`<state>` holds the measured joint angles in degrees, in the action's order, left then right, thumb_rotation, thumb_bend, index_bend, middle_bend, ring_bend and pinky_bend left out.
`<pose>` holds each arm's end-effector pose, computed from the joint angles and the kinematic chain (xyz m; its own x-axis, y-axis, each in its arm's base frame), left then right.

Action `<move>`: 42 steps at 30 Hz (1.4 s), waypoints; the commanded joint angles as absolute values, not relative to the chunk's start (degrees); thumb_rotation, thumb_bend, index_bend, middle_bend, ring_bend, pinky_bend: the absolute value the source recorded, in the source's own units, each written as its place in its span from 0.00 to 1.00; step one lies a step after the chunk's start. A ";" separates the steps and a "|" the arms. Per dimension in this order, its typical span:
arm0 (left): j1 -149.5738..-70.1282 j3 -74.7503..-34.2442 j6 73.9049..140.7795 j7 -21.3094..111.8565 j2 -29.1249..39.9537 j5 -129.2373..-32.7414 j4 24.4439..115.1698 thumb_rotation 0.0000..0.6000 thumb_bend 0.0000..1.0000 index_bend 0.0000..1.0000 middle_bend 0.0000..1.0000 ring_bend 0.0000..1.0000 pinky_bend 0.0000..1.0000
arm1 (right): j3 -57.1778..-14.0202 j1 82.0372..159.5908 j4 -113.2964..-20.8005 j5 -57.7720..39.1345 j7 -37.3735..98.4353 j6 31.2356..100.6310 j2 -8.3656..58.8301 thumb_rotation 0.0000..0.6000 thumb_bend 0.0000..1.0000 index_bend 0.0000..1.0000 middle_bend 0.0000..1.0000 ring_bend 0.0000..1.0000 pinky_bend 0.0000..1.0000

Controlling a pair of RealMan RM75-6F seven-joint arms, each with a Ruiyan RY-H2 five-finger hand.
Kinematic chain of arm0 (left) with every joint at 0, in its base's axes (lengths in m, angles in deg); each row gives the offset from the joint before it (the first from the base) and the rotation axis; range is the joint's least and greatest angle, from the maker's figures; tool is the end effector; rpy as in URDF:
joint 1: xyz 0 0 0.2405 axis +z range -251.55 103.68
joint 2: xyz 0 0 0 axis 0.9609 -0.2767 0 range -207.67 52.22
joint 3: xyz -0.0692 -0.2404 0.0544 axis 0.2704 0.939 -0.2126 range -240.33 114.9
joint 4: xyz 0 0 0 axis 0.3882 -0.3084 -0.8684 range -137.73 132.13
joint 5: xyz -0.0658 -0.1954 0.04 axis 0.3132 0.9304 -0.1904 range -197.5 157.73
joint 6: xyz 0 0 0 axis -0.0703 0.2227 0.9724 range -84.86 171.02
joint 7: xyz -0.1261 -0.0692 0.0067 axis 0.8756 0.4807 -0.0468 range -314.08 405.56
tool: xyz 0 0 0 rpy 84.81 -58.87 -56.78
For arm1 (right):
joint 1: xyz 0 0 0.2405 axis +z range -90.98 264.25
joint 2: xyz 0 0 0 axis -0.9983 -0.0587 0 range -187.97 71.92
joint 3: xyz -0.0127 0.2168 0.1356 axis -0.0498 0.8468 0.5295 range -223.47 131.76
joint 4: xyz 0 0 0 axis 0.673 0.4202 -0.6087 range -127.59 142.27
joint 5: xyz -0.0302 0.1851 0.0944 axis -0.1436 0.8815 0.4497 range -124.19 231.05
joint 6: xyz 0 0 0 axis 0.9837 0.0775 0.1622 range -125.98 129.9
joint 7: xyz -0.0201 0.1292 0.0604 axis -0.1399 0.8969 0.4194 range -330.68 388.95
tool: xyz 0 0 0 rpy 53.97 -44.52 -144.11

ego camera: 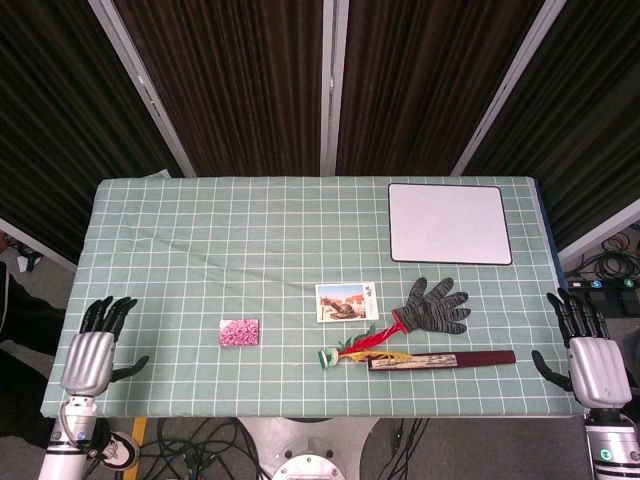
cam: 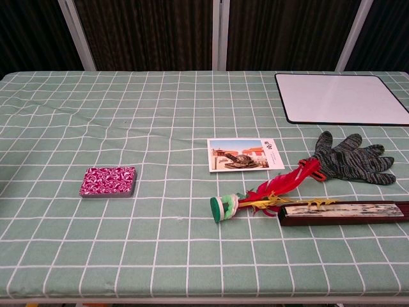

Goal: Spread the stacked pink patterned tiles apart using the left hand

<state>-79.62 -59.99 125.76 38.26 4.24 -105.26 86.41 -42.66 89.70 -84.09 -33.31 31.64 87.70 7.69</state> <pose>-0.2823 0.1819 0.0593 0.2771 0.0624 0.9588 0.9608 -0.0251 -0.2760 -0.3144 -0.1725 0.1532 0.3443 0.0023 0.9389 -0.9389 0.0059 0.3443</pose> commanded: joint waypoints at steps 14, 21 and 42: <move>-88.49 -60.36 116.41 44.91 7.29 -109.43 80.92 1.00 0.15 0.14 0.17 0.02 0.05 | -42.37 89.84 -85.54 -32.64 30.10 87.39 7.08 1.00 0.23 0.00 0.00 0.00 0.00; -91.28 -60.15 110.86 43.94 8.59 -106.25 83.04 1.00 0.15 0.14 0.17 0.02 0.05 | -42.37 89.99 -85.74 -32.17 29.47 86.83 7.31 1.00 0.23 0.00 0.00 0.00 0.00; -96.33 -58.75 104.45 39.57 15.54 -98.64 81.03 1.00 0.15 0.14 0.23 0.04 0.05 | -42.37 90.07 -85.01 -31.00 29.49 85.84 7.72 1.00 0.23 0.00 0.00 0.00 0.00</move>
<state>-96.24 -58.65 104.51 39.72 15.36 -98.79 81.19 -42.37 90.08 -85.01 -30.99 29.49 85.84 7.71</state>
